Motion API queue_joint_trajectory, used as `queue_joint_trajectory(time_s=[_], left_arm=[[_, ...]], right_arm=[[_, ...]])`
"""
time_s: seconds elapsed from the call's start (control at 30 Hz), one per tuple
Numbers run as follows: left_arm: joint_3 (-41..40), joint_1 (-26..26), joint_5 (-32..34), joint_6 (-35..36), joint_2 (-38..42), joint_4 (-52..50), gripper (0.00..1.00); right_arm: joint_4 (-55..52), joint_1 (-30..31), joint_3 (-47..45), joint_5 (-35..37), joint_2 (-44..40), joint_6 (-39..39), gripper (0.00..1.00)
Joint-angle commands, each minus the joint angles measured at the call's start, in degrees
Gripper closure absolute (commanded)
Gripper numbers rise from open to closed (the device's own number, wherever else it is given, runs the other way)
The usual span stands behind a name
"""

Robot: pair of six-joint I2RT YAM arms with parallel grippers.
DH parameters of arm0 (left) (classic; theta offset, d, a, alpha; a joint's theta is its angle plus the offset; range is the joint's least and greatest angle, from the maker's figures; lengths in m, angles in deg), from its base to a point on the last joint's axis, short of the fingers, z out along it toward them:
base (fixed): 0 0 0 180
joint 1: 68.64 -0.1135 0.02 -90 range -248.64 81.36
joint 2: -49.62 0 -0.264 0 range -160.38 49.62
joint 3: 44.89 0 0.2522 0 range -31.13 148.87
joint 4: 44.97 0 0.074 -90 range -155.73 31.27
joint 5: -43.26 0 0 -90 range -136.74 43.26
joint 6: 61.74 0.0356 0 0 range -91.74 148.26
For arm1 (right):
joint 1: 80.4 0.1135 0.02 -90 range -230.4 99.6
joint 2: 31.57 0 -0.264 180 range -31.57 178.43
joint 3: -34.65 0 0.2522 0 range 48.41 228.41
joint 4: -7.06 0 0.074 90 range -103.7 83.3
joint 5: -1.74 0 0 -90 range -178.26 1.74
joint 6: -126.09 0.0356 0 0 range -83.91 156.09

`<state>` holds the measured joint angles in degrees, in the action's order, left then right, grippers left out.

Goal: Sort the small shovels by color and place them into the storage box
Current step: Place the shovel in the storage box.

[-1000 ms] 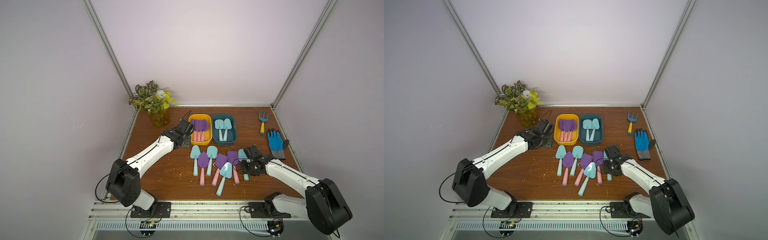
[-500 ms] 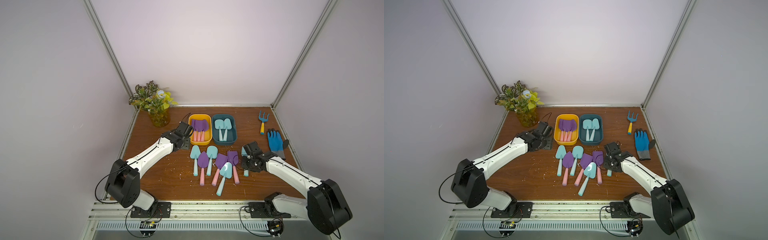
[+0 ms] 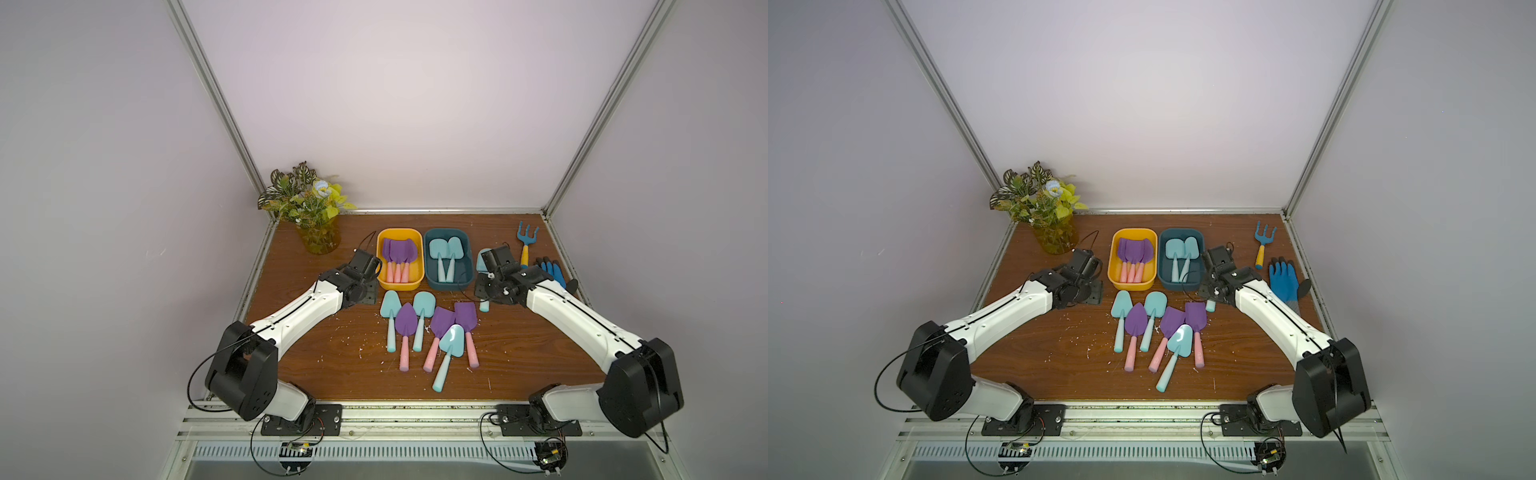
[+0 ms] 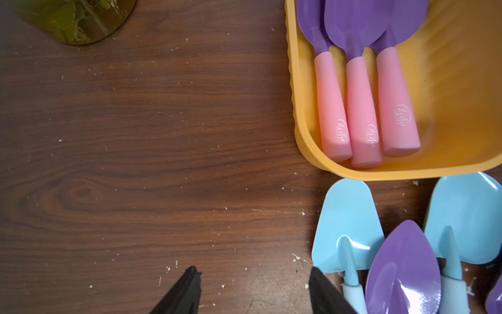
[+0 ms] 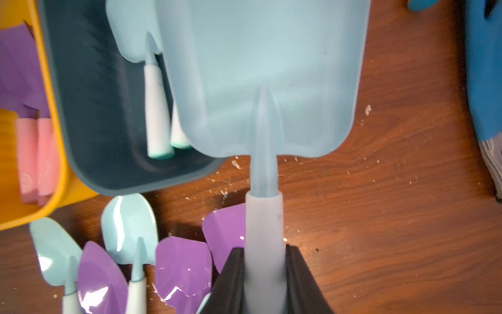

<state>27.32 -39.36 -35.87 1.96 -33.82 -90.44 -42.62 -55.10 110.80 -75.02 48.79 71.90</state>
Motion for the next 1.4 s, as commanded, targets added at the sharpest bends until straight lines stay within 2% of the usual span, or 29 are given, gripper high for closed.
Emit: queue_joint_trajectory(time_s=[0.0, 0.27, 0.67, 0.87, 1.37], left_arm=[[-1.00, -1.34, -1.58, 0.68, 1.39, 1.91, 0.34], [-1.95, -1.77, -3.86, 1.52, 2.49, 3.33, 0.34], [-3.99, -2.28, -5.73, 1.96, 4.68, 4.21, 0.34], [-4.31, -2.56, -6.24, 1.99, 5.24, 4.47, 0.34], [-4.49, -2.66, -6.48, 1.96, 5.13, 4.65, 0.34]], right_arm=[[-2.27, -0.20, 7.73, 0.17, 3.83, -2.60, 0.99], [-3.85, 0.67, 23.98, -6.09, 17.41, -4.61, 0.97], [-13.71, 3.43, 47.66, -4.11, 39.20, -9.50, 0.96], [-15.56, 3.31, 50.88, -2.68, 43.32, -11.02, 0.96], [-15.86, 2.83, 51.22, -1.74, 47.17, -11.71, 0.96]])
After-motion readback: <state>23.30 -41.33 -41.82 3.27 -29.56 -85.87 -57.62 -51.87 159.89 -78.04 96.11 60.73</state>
